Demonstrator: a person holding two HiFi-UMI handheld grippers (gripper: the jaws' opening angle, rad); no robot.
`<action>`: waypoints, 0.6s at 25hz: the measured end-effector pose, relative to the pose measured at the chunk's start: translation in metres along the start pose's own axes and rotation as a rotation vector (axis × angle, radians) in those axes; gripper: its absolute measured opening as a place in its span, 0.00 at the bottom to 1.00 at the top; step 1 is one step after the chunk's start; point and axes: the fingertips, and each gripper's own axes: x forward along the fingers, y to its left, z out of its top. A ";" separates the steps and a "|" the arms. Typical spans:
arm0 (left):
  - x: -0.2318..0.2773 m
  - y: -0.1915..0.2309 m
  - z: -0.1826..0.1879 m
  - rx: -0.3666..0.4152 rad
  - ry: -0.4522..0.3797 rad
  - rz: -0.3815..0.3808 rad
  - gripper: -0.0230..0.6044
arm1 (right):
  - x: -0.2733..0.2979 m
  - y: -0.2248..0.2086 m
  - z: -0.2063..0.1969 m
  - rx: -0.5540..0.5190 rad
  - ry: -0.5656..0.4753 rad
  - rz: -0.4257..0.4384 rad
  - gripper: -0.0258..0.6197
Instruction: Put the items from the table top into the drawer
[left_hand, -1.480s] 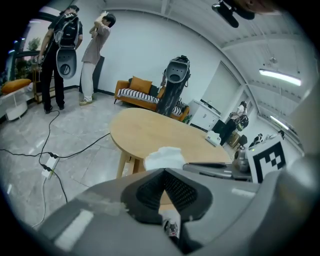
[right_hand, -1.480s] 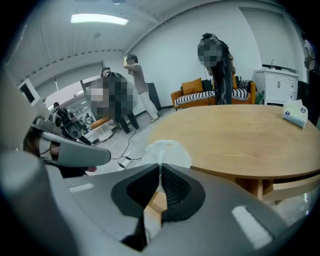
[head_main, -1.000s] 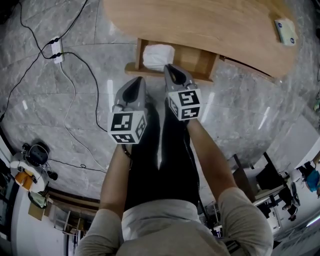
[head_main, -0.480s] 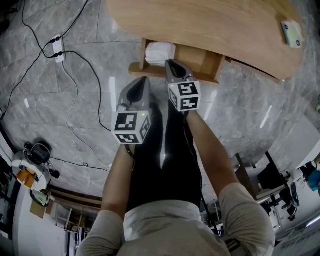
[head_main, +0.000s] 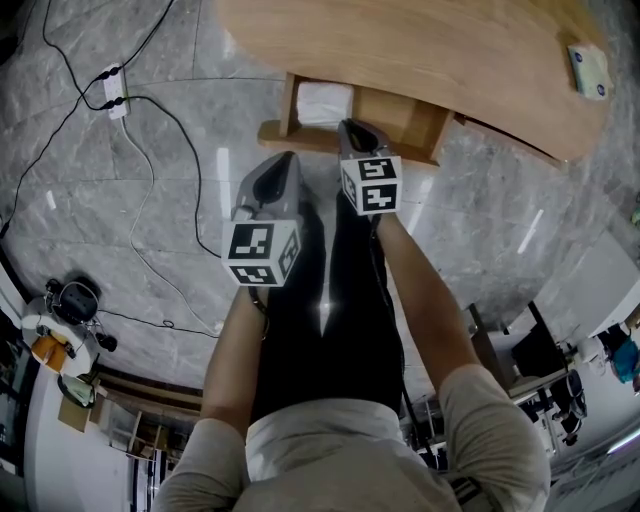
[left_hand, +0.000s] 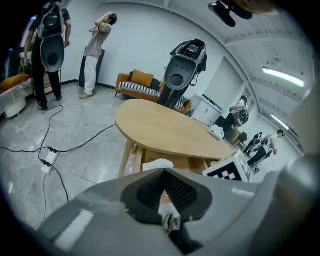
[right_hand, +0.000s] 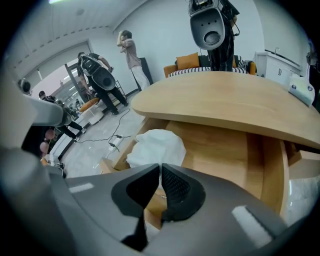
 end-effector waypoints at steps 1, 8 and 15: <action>0.001 -0.001 0.000 0.001 0.002 -0.001 0.07 | 0.001 0.001 -0.002 -0.002 0.008 0.001 0.08; 0.004 -0.006 0.000 0.018 0.006 -0.018 0.07 | 0.007 0.006 -0.006 -0.016 0.038 0.004 0.08; 0.005 -0.004 0.000 0.017 0.011 -0.012 0.07 | 0.009 0.006 -0.008 -0.013 0.057 0.001 0.08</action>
